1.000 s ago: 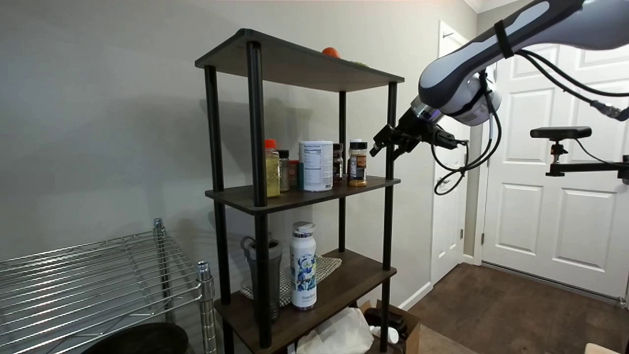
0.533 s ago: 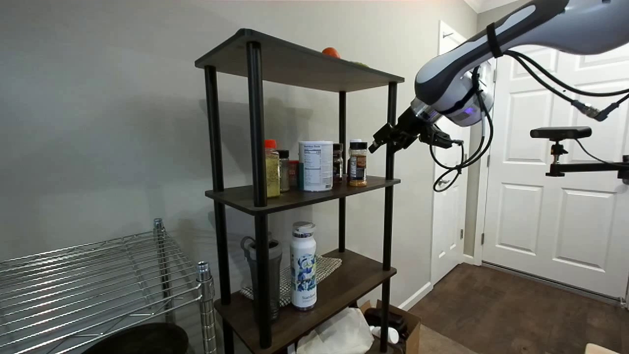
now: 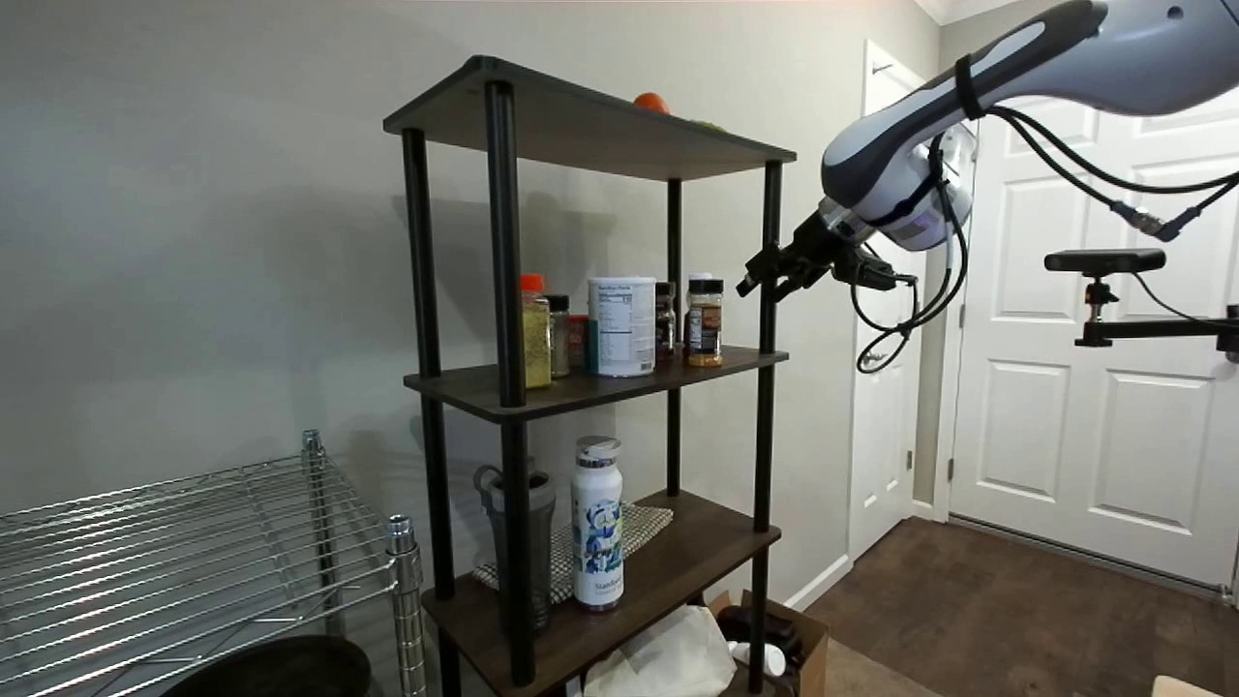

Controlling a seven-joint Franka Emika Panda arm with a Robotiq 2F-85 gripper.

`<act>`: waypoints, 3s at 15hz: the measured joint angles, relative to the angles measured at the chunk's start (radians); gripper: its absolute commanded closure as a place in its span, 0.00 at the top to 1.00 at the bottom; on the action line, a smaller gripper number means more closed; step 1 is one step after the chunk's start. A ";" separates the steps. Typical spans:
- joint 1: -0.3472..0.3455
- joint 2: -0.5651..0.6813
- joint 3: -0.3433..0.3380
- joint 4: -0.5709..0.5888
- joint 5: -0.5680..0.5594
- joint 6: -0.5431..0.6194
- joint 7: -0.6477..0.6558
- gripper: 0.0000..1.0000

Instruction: Move the bottle of honey to the left

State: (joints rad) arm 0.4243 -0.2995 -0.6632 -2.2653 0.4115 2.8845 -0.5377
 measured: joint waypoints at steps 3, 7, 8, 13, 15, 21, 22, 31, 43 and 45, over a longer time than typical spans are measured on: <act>0.051 0.019 -0.037 0.022 0.005 0.022 0.000 1.00; 0.145 0.066 -0.087 0.064 0.040 0.059 0.000 1.00; 0.171 0.081 -0.103 0.077 0.055 0.065 -0.001 1.00; 0.277 0.149 -0.195 0.138 0.147 0.069 -0.023 1.00; 0.308 0.163 -0.228 0.157 0.191 0.075 -0.050 1.00; 0.388 0.190 -0.312 0.203 0.319 0.079 -0.129 1.00; 0.402 0.197 -0.320 0.209 0.341 0.079 -0.138 1.00; 0.458 0.276 -0.350 0.250 0.499 0.081 -0.212 1.00; 0.437 0.414 -0.354 0.330 0.719 0.081 -0.341 0.27; 0.420 0.431 -0.354 0.344 0.727 0.079 -0.342 0.26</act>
State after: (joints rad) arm 0.8440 0.1319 -1.0171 -1.9209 1.1385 2.9640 -0.8794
